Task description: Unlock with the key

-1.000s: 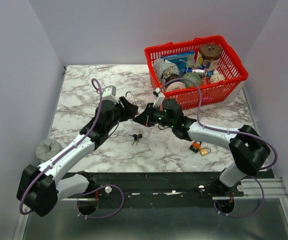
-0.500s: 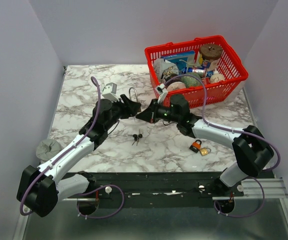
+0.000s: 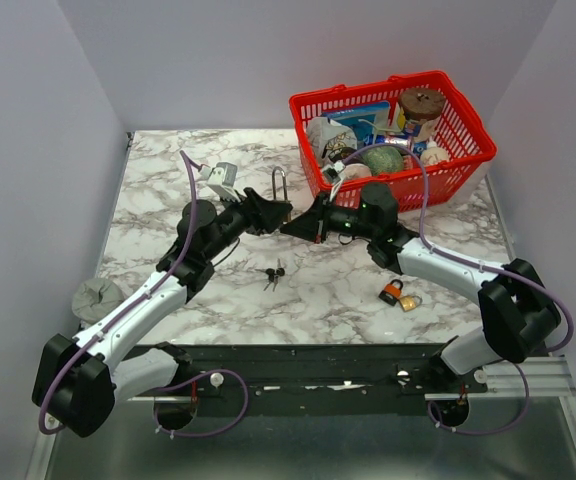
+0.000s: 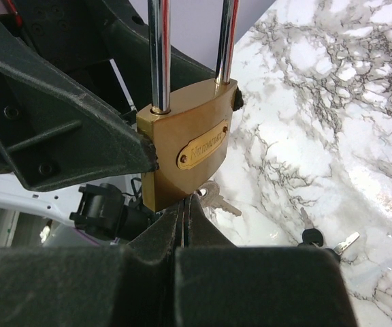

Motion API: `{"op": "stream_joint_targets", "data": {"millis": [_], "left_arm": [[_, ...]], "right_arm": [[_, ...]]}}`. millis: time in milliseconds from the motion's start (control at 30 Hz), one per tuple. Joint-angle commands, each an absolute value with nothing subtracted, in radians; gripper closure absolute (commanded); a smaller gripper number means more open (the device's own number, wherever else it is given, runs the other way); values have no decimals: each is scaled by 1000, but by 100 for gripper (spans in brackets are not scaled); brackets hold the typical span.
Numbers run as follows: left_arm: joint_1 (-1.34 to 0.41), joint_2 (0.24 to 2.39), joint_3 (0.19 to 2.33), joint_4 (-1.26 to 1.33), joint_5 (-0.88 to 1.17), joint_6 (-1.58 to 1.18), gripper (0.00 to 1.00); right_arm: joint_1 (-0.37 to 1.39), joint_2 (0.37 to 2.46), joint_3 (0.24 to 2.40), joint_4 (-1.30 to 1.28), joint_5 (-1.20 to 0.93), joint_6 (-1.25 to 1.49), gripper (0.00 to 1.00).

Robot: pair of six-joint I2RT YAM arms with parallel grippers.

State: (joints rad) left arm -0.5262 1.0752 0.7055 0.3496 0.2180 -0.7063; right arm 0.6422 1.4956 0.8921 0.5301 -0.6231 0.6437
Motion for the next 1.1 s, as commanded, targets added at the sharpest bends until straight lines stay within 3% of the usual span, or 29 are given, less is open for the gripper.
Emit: {"op": "stream_joint_targets", "data": {"millis": [0, 567, 867, 1067], "left_arm": [[-552, 1042, 681, 417, 454, -738, 100], [-554, 1054, 672, 508, 543, -761, 100], [-552, 1028, 704, 294, 359, -689, 100], [-546, 1017, 745, 98, 137, -641, 100]], "right_arm": [[604, 1462, 902, 713, -595, 621, 99], [580, 1442, 884, 770, -677, 618, 99], [580, 1439, 894, 649, -620, 552, 99], [580, 1424, 879, 557, -600, 503, 77]]}}
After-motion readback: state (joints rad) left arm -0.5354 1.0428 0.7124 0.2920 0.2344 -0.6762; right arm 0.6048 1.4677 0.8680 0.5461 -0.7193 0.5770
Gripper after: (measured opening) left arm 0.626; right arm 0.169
